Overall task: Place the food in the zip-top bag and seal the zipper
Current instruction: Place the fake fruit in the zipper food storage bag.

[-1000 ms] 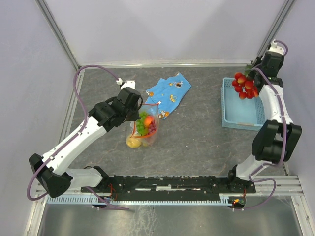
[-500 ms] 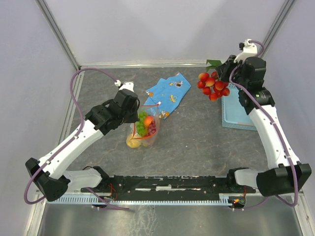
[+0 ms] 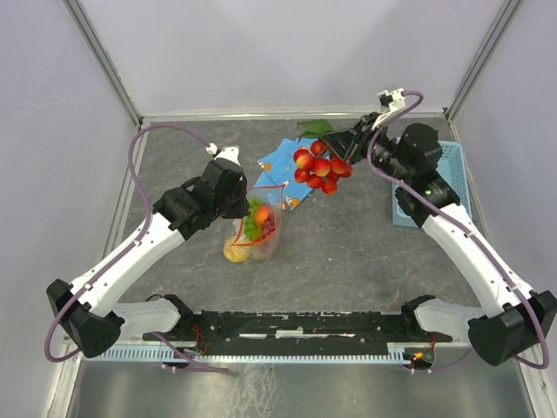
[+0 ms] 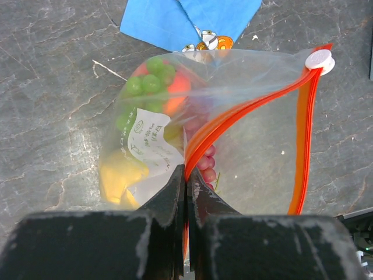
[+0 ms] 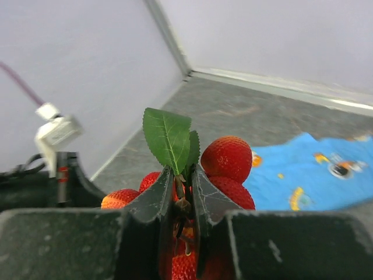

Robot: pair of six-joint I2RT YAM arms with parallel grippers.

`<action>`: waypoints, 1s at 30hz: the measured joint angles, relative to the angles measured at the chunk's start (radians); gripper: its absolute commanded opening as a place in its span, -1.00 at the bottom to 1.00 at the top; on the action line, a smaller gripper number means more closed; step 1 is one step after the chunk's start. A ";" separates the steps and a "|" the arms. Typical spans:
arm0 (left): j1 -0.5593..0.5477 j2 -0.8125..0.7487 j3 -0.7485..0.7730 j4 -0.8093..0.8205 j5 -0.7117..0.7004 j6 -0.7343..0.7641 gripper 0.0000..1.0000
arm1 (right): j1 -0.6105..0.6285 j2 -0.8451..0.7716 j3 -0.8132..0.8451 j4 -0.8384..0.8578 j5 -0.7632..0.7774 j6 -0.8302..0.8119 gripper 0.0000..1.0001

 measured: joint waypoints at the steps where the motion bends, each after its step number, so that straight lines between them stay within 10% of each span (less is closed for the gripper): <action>1: 0.005 -0.001 -0.007 0.008 0.010 0.000 -0.95 | 0.015 0.002 -0.010 0.037 -0.021 0.006 -0.97; 30: 0.295 -0.086 -0.116 0.099 0.434 -0.094 -0.95 | 0.355 0.339 -0.169 1.062 -0.141 0.183 -0.97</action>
